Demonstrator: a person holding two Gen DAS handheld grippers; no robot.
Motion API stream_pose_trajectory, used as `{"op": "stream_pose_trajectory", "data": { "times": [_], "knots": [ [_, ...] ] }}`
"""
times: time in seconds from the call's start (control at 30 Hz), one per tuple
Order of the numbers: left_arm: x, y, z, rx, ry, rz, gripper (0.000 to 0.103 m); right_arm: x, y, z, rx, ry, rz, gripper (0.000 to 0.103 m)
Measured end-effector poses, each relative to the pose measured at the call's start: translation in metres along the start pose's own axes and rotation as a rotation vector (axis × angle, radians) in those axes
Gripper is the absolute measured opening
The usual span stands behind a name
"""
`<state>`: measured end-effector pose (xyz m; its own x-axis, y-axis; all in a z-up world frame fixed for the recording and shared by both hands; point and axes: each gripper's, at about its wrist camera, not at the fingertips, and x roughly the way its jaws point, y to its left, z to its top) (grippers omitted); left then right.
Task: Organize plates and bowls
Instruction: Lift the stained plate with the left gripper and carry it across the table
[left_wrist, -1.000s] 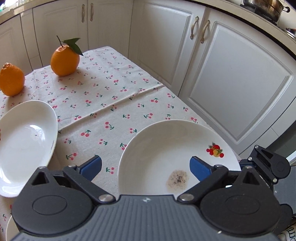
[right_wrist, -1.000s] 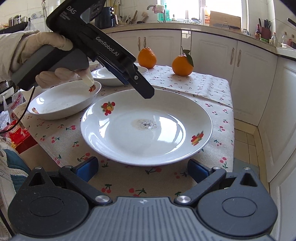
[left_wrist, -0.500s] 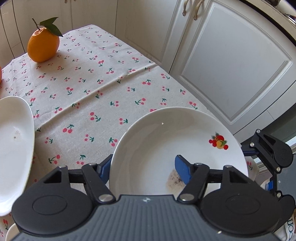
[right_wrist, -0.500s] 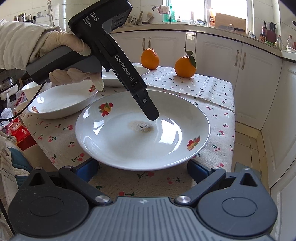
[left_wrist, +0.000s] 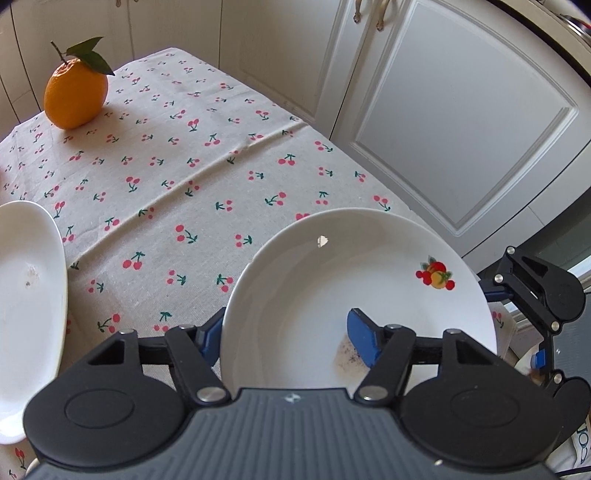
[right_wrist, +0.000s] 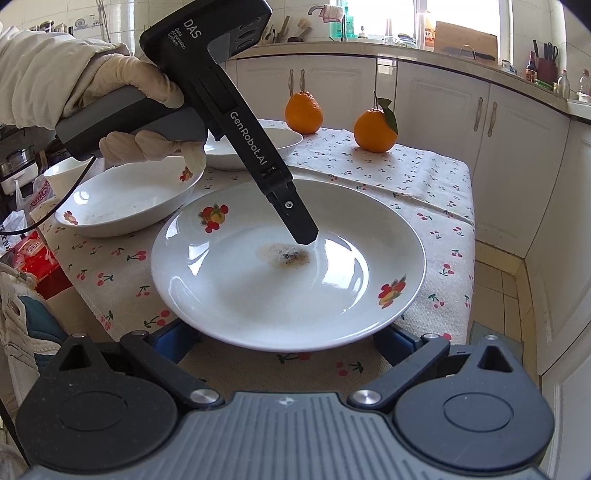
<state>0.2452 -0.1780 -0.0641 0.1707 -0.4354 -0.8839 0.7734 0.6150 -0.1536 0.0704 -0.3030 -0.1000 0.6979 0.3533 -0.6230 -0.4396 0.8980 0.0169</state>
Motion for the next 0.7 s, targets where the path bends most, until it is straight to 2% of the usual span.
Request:
{"op": "stream_pose_trajectory", "data": {
  "times": [0.27, 0.7],
  "knots": [
    [-0.0005, 0.0008, 0.0, -0.003, -0.001, -0.013, 0.066, -0.0046, 0.0002, -0.0036, -0.003, 0.002, 0.002, 0.097],
    [-0.0088, 0.0015, 0.0002, -0.002, -0.023, -0.024, 0.063, -0.007, -0.0009, 0.0044, -0.014, 0.025, 0.004, 0.096]
  ]
}}
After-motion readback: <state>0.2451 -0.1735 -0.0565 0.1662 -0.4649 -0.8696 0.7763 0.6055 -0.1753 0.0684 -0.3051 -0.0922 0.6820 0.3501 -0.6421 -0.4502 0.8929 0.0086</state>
